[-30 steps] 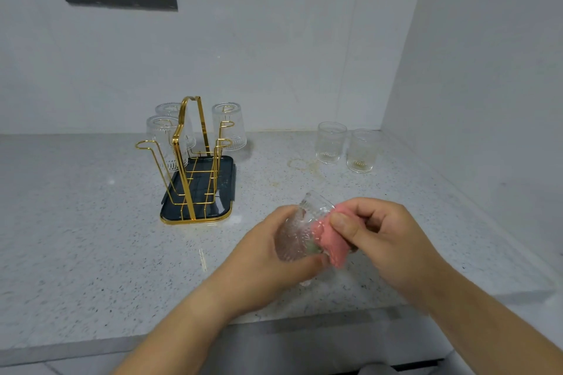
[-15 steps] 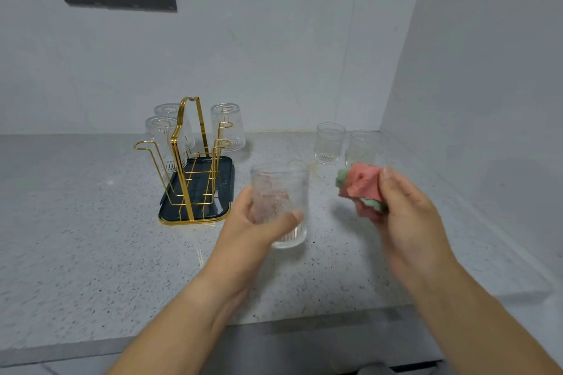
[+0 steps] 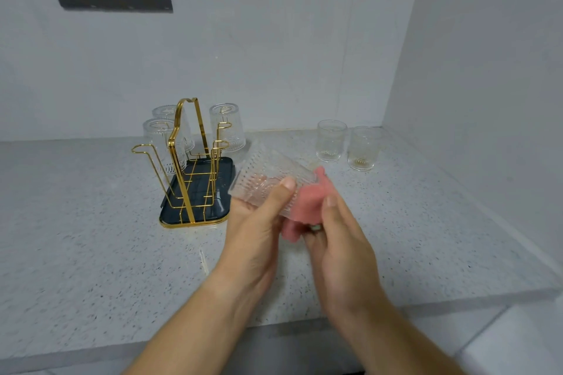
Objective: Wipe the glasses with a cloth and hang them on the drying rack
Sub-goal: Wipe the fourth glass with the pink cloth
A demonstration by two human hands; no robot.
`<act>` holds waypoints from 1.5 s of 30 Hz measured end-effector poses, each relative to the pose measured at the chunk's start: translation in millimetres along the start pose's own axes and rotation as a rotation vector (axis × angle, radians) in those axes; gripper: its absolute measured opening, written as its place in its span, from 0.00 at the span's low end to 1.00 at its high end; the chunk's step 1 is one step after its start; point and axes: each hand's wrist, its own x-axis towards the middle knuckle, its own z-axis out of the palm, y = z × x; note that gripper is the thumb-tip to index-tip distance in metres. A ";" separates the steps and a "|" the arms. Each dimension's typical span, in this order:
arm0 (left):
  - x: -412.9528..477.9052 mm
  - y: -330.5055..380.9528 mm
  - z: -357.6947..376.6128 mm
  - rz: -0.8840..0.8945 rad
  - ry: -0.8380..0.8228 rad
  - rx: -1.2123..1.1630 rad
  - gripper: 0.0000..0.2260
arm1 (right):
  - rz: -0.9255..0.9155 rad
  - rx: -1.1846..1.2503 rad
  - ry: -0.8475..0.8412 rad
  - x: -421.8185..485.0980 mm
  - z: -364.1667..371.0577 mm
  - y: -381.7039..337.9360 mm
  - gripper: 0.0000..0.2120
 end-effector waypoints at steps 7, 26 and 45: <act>-9.5 -6.0 6.8 -0.032 -0.010 0.054 0.16 | 0.265 0.320 -0.065 5.9 2.6 6.2 0.28; -12.9 -12.8 -0.2 -0.060 -0.008 0.234 0.26 | 0.291 0.248 -0.049 0.4 -20.9 3.8 0.23; -4.1 -21.5 -24.2 -0.082 0.054 0.531 0.28 | -0.048 -1.533 -0.406 44.1 -122.1 -18.1 0.11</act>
